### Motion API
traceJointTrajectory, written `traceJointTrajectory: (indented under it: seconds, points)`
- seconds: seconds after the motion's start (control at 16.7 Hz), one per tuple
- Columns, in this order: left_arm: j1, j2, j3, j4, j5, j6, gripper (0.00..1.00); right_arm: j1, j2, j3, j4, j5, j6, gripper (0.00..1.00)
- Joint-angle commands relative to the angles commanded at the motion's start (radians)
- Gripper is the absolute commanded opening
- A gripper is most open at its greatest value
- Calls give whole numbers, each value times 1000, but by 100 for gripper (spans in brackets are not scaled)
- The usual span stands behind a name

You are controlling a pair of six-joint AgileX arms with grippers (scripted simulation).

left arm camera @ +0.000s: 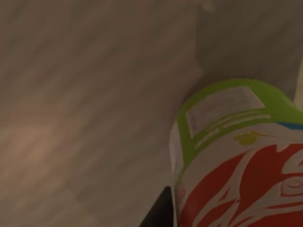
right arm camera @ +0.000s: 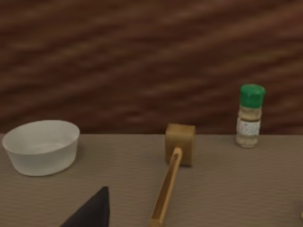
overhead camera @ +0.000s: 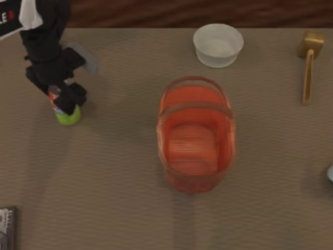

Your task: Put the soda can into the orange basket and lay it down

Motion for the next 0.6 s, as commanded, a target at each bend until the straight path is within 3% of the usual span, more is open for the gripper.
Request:
traceJointTrajectory:
  seconds: [0.3,0.42,0.6]
  points:
    - [-6,-4,-8,30,24,-10,0,0,0,0,0,0,0,100]
    - [-14,-11,-28,101,77,-34,0,0,0,0,0,0,0,100]
    - [-34,-32,-82,278,205,-94,0,0,0,0,0,0,0,100]
